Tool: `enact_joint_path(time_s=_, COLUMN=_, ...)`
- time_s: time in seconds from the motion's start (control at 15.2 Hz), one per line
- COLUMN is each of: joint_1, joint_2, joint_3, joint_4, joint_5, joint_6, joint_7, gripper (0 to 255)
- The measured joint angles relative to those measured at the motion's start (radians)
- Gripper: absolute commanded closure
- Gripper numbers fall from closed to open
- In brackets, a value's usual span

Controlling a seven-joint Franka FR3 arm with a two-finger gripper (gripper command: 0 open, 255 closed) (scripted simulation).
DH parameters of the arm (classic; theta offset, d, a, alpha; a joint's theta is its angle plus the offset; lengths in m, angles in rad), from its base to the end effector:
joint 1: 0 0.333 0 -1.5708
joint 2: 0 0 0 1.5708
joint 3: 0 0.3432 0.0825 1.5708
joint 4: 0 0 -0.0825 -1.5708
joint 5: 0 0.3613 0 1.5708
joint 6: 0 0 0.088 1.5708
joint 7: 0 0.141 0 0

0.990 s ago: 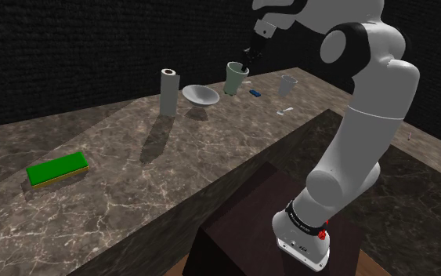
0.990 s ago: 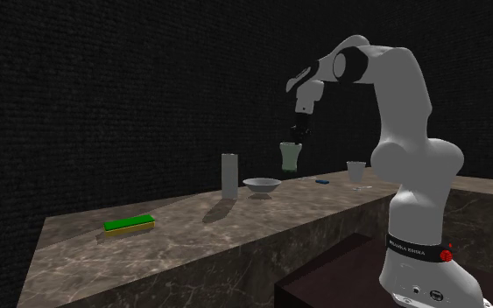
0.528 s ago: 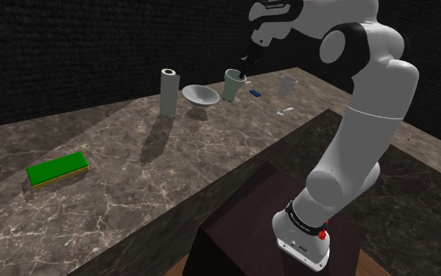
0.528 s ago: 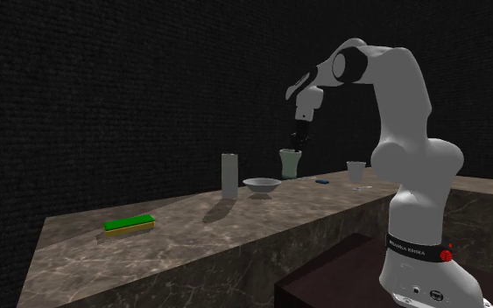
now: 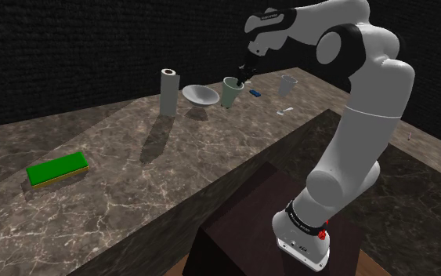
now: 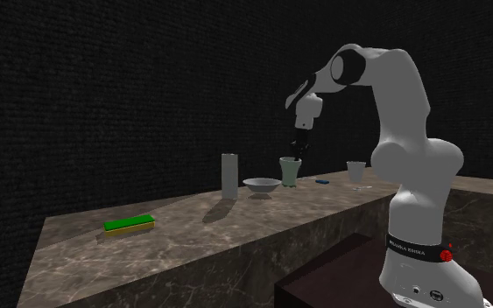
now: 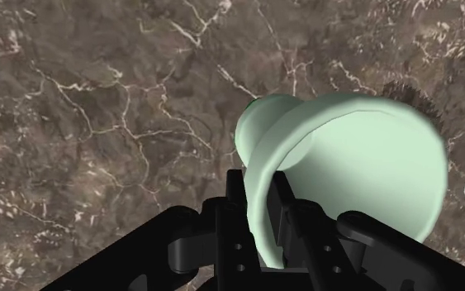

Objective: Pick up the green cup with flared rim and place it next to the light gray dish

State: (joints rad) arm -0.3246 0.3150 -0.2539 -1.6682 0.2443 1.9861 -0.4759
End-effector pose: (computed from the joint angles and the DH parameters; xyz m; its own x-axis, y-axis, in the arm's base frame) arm 0.5541 -0.3166 0.4303 0.9789 -0.1903 0.0750 -0.1800 -0.9756 -0.1260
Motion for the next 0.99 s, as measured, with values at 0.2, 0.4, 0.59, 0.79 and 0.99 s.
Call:
enact_joint_path(time_s=0.2, joint_1=0.000, joint_2=0.014, joint_3=0.003, joint_4=-0.022, joint_5=0.007, joint_6=0.035, joint_7=-0.007, gripper=255)
enact_joint_path(time_s=0.4, joint_1=0.000, joint_2=0.019, joint_3=0.004, joint_4=-0.041, joint_5=0.011, joint_6=0.059, joint_7=-0.013, gripper=255)
enact_joint_path(time_s=0.59, joint_1=0.000, joint_2=0.020, joint_3=0.004, joint_4=-0.044, joint_5=0.011, joint_6=0.062, joint_7=-0.013, gripper=255)
enact_joint_path(time_s=0.79, joint_1=0.000, joint_2=0.020, joint_3=0.004, joint_4=-0.044, joint_5=0.011, joint_6=0.062, joint_7=-0.013, gripper=0)
enact_joint_path(time_s=0.99, joint_1=0.000, joint_2=0.020, joint_3=0.004, joint_4=-0.044, joint_5=0.011, joint_6=0.062, joint_7=-0.013, gripper=0)
